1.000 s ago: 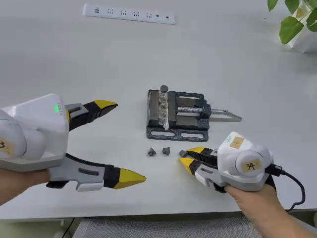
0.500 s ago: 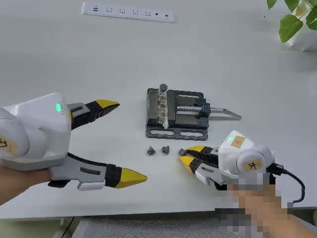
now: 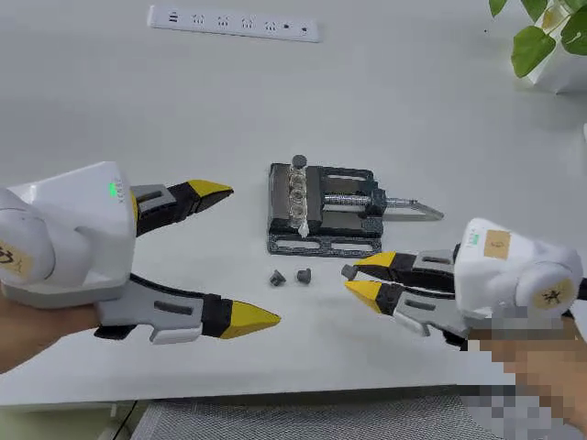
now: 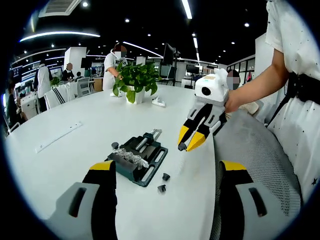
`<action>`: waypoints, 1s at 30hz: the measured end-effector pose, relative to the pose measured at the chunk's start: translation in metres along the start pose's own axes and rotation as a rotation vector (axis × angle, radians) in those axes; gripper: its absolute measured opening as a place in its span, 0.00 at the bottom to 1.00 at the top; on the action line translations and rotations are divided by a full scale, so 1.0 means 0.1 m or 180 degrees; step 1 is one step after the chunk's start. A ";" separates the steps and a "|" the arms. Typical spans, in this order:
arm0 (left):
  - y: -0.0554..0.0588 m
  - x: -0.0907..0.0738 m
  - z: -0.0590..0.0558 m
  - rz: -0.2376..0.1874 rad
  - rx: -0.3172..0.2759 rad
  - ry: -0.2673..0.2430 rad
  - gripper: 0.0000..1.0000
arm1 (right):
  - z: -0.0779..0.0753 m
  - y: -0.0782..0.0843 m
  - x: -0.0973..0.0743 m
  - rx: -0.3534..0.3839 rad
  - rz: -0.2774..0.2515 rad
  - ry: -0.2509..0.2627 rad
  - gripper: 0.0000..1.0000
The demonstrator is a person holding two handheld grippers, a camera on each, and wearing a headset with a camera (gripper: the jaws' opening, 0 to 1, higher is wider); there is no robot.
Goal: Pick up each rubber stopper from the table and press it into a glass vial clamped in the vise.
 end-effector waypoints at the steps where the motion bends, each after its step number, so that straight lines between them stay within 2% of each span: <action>1: -0.03 0.01 -0.02 -0.0019 -0.0036 0.0031 0.80 | 0.01 -0.08 -0.06 -0.0005 -0.0038 -0.0071 0.08; 5: -0.15 0.03 -0.08 -0.0066 0.0019 0.0094 0.75 | 0.06 -0.32 -0.21 -0.0171 -0.0125 -0.0334 0.08; 6: -0.19 0.04 -0.11 -0.0070 0.0010 0.0147 0.70 | 0.08 -0.40 -0.24 -0.0262 -0.0130 -0.0388 0.08; 14: -0.43 0.07 -0.27 -0.0089 0.0156 0.0341 0.46 | 0.18 -0.76 -0.32 -0.0404 -0.0304 -0.0640 0.08; 19: -0.59 0.08 -0.36 -0.0203 0.0229 0.0464 0.34 | 0.22 -0.89 -0.31 -0.0432 -0.0396 -0.0731 0.08; 23: -0.61 0.09 -0.38 -0.0200 0.0252 0.0536 0.26 | 0.22 -0.98 -0.33 -0.0399 -0.0510 -0.0765 0.08; 26: -0.62 0.07 -0.39 -0.0189 0.0284 0.0567 0.19 | 0.22 -1.00 -0.34 -0.0406 -0.0532 -0.0767 0.08; 30: -0.65 0.05 -0.40 -0.0234 0.0272 0.0593 0.17 | 0.24 -1.02 -0.35 -0.0408 -0.0558 -0.0813 0.08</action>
Point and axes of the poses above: the centre of the closed fingertips' face, and the gripper's own axes: x roughly forward along the fingers, z roughly to its left, y roughly out of its underside, the point moved 4 cm from there along -x, roughly backward along the fingers, and after that the axes turned 5 degrees about -x, right-handed, at the moved point
